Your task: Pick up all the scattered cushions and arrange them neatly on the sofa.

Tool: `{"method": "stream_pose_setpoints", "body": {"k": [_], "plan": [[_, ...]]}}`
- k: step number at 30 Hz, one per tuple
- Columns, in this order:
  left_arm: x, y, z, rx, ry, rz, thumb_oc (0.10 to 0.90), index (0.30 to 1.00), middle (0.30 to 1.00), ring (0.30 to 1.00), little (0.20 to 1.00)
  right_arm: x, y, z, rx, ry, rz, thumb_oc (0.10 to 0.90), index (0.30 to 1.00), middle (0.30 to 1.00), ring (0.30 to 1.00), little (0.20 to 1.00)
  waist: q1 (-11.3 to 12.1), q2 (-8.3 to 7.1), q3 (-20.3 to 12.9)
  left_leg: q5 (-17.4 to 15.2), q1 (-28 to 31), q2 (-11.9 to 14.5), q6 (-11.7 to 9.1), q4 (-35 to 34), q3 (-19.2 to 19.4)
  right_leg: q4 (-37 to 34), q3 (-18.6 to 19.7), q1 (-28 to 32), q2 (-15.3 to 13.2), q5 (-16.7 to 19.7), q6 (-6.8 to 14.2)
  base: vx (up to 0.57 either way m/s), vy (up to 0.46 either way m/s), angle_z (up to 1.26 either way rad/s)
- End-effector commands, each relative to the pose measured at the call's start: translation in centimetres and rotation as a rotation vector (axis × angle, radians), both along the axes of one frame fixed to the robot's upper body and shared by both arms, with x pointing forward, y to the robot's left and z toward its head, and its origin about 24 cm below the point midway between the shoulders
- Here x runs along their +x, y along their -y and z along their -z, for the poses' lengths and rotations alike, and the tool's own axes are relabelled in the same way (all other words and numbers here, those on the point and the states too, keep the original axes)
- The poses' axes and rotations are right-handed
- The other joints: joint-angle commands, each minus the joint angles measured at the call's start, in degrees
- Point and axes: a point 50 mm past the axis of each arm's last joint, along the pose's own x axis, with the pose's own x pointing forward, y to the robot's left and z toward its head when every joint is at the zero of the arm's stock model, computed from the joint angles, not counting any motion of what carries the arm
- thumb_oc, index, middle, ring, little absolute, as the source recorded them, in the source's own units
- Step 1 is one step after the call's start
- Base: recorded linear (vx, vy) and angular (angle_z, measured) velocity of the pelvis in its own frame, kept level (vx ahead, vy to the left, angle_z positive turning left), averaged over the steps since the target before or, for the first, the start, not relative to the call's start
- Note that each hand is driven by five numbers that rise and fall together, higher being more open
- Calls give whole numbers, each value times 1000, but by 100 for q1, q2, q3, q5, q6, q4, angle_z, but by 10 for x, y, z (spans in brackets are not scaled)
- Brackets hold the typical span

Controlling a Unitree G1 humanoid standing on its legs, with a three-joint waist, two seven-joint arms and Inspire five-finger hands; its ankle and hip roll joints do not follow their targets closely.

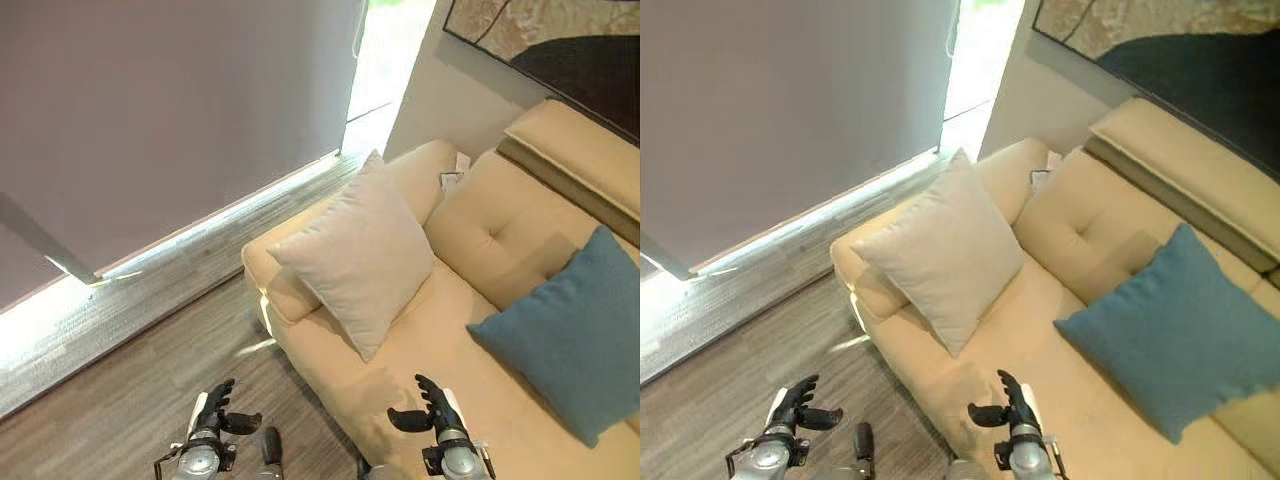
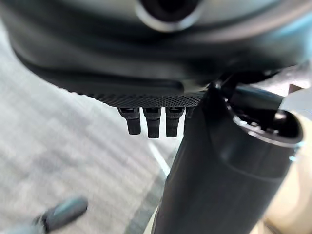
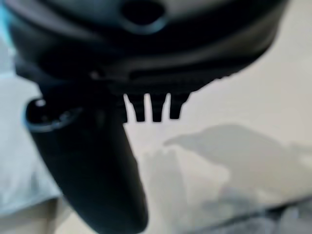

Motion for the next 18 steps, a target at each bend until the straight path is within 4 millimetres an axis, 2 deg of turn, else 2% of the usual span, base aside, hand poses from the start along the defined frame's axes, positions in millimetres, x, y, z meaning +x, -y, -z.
{"method": "stream_pose_setpoints", "body": {"k": [1,2,3,4,5,6,7,8,9,10,11,13,14,15,16,17,18], "plan": [[8,-7,-13,17,99,-6,800,900,900,900,900,16,7,-15,-43,96,-16,800,900,900,900,900,-17,-60,-110,-700,97,171,-273,212,-319,180,-61,-263,329,246,18,168,229,-70],[3,-8,-10,3,86,-40,800,900,900,900,900,15,9,-14,-54,86,-19,800,900,900,900,900,-22,-77,-142,-725,239,78,-256,116,-249,-92,-270,-277,485,213,-29,101,91,-42],[3,-8,-10,3,86,-41,800,900,900,900,900,15,9,-14,-54,86,-19,800,900,900,900,900,-23,-73,-136,-726,251,82,-258,109,-251,-101,-274,-263,490,214,-30,151,131,-25],[2,-9,-9,-5,85,-64,800,900,900,900,900,15,10,-14,-61,86,-14,800,900,900,900,900,-7,-82,-149,-748,314,31,-264,57,-203,-286,-536,-294,547,238,-60,136,92,-24],[3,-10,-9,-14,90,-78,800,900,900,900,900,16,14,-14,-70,86,-7,800,900,900,900,900,-2,-89,-155,-786,413,-33,-259,19,-122,-507,-1055,-367,594,310,-63,199,100,-30],[3,-10,-9,-12,89,-83,800,900,900,900,900,16,15,-14,-71,84,-2,800,900,900,900,900,0,-121,-165,-832,480,-92,-256,-26,-59,-651,-1277,-376,607,346,-78,154,60,-39],[3,-10,-9,-13,89,-83,800,900,900,900,900,16,15,-14,-72,84,-2,800,900,900,900,900,-5,-111,-139,-850,518,-82,-260,-28,-69,-650,-1289,-336,615,329,-75,138,13,-17],[7,-9,-12,-13,108,-73,800,900,900,900,900,13,18,-13,-78,77,7,800,900,900,900,900,-21,-141,-146,-935,565,-129,-258,51,-19,-888,-1520,-207,570,313,-64,125,-6,-11],[10,-6,-13,-13,116,-55,800,900,900,900,900,11,20,-13,-77,75,17,800,900,900,900,900,-85,-163,-161,-1020,569,-161,-277,146,-20,-963,-1332,-157,648,313,-102,118,-6,-7],[10,-6,-13,-13,116,-55,800,900,900,900,900,11,20,-13,-77,75,17,800,900,900,900,900,-84,-162,-158,-1026,569,-159,-278,153,-19,-967,-1331,-153,651,314,-102,119,-22,-7],[15,-4,-19,-20,151,-36,800,900,900,900,900,10,26,-16,-90,86,28,800,900,900,900,900,-81,-220,-171,-1287,478,-192,-319,716,70,-1217,-1407,108,591,329,-152,96,-19,2],[15,-2,-19,-29,155,-27,800,900,900,900,900,9,27,-16,-89,90,32,800,900,900,900,900,-95,-238,-181,-1381,428,-161,-365,956,115,-1303,-1392,212,611,309,-188,85,-20,3],[16,1,-22,-40,173,-20,800,900,900,900,900,10,28,-18,-83,99,39,800,900,900,900,900,-91,-278,-199,-1496,319,-107,-401,1362,117,-1416,-1297,302,632,312,-225,68,-21,-2],[17,2,-23,-50,182,-22,800,900,900,900,900,12,29,-18,-84,102,40,800,900,900,900,900,-36,-294,-184,-1502,92,-34,-479,1882,55,-1516,-1188,388,674,317,-275,59,-8,0],[16,4,-23,-64,190,-33,800,900,900,900,900,13,29,-19,-83,105,39,800,900,900,900,900,19,-312,-186,-1374,-68,-55,-556,2141,-115,-1588,-1088,435,708,313,-317,0,0,0],[16,4,-23,-63,190,-33,800,900,900,900,900,13,29,-19,-83,105,39,800,900,900,900,900,15,-314,-192,-1370,-74,-58,-555,2138,-117,-1587,-1090,428,705,313,-317,-10,53,-78],[18,9,-24,-102,209,-53,800,900,900,900,900,17,29,-21,-81,117,38,800,900,900,900,900,100,-339,-166,-1338,-306,-87,-597,2229,-493,-1712,-948,495,724,334,-315,21,71,-83]]}}
